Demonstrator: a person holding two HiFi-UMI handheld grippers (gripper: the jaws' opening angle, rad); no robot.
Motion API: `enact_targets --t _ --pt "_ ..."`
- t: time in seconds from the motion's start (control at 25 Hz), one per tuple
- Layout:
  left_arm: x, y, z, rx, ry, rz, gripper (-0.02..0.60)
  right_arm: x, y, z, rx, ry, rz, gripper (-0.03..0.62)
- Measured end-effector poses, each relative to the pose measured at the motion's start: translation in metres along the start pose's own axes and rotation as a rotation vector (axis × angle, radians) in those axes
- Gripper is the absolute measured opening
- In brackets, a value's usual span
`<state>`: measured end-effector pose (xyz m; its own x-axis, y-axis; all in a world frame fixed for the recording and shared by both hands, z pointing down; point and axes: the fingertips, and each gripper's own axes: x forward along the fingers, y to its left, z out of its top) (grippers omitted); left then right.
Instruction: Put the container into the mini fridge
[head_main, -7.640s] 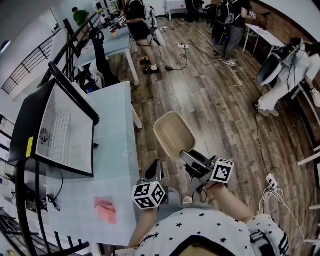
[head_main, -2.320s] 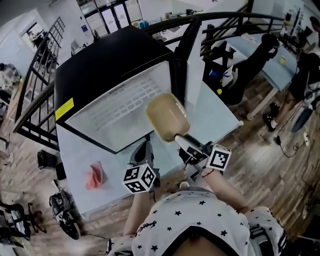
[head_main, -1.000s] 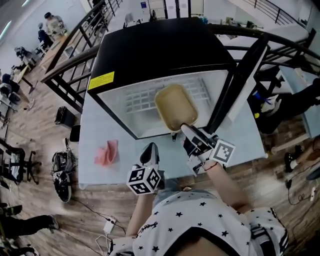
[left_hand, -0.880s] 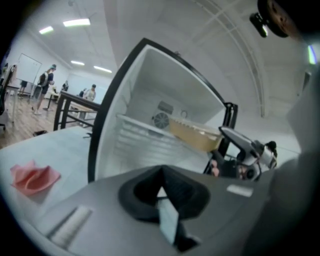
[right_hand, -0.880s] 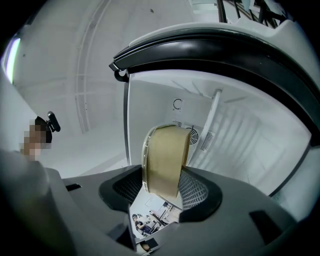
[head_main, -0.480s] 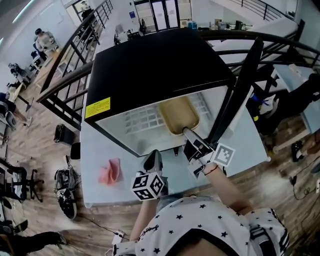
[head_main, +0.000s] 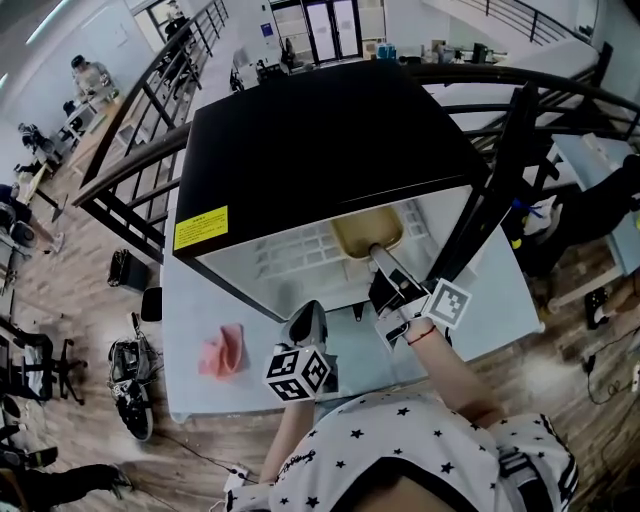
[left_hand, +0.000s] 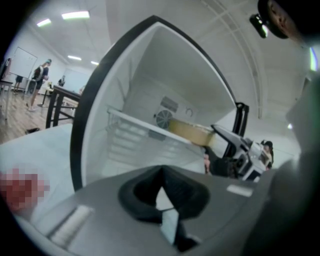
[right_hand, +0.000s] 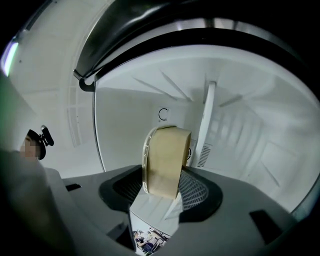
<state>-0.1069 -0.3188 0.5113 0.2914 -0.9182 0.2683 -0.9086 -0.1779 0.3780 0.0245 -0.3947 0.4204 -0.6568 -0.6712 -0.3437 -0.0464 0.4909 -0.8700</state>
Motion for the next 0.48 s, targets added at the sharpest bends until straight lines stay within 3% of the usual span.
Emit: enact_targets --t 0.2,0.48 --pt "0.0019 0.0059 -0.0013 -0.008 0.002 0.009 0.005 0.0092 0.0058 0.0001 -0.072 0.005 0.013 0.216" --pt "0.0046 0.0041 -0.0034 -0.004 0.007 0.004 0.006 0.0066 0.0034 -0.0013 -0.064 0.009 0.015 0.215"
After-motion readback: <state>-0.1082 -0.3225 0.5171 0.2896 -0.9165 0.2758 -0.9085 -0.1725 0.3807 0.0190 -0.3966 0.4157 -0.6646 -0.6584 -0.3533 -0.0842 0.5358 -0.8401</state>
